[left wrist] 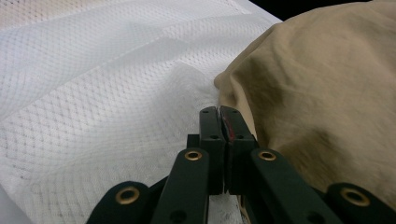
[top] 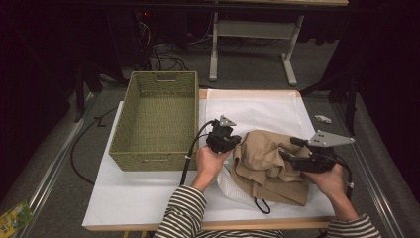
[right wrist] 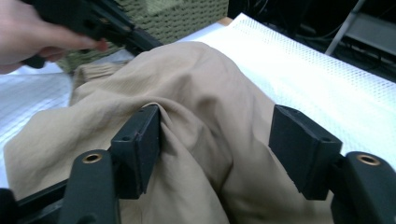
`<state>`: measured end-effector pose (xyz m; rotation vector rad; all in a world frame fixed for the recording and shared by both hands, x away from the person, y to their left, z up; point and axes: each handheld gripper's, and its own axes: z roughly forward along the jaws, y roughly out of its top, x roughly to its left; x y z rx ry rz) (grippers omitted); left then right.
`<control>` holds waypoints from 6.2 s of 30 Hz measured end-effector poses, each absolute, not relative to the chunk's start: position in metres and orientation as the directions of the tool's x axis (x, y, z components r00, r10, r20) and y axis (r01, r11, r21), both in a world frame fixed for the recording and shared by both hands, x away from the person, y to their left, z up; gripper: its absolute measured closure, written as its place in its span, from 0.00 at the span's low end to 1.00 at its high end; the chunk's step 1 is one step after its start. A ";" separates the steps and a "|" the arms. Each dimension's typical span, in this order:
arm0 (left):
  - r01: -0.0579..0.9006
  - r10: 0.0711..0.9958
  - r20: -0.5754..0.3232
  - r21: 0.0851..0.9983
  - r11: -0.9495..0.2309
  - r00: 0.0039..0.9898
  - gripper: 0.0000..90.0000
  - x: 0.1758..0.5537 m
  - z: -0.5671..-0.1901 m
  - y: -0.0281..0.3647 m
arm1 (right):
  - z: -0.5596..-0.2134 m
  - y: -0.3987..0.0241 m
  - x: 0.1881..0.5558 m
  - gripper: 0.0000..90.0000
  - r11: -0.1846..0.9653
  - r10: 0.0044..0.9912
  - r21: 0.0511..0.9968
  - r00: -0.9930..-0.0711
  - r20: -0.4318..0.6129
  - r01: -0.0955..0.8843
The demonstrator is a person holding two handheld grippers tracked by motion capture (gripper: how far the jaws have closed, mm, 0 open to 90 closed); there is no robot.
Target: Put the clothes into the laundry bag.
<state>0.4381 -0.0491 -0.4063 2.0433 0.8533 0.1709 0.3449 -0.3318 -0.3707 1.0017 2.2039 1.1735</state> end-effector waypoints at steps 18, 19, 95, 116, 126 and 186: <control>0.495 0.615 -0.198 0.791 -0.359 0.763 0.99 0.438 -0.404 -0.048 | -0.402 -0.274 0.372 0.97 0.577 0.569 0.724 -0.822 -0.024 0.378; 0.497 0.614 -0.209 0.796 -0.345 0.761 0.99 0.439 -0.403 -0.046 | -0.402 -0.272 0.367 0.97 0.588 0.551 0.719 -0.834 -0.020 0.371; 0.463 0.578 -0.210 0.822 -0.333 0.789 0.99 0.430 -0.381 -0.054 | -0.396 -0.291 0.353 0.90 0.509 0.685 0.763 -0.724 -0.079 0.397; 0.418 0.543 -0.188 0.844 -0.337 0.818 0.99 0.417 -0.374 -0.056 | -0.441 -0.264 0.413 0.89 0.546 0.757 0.637 -0.646 -0.097 0.544; 0.448 0.565 -0.206 0.830 -0.331 0.799 0.99 0.420 -0.387 -0.048 | -0.416 -0.281 0.386 0.62 0.464 0.752 0.731 -0.659 -0.026 0.500; 0.443 0.556 -0.207 0.833 -0.331 0.805 0.99 0.412 -0.402 -0.046 | -0.438 -0.248 0.394 0.63 0.547 0.743 0.695 -0.654 -0.144 0.468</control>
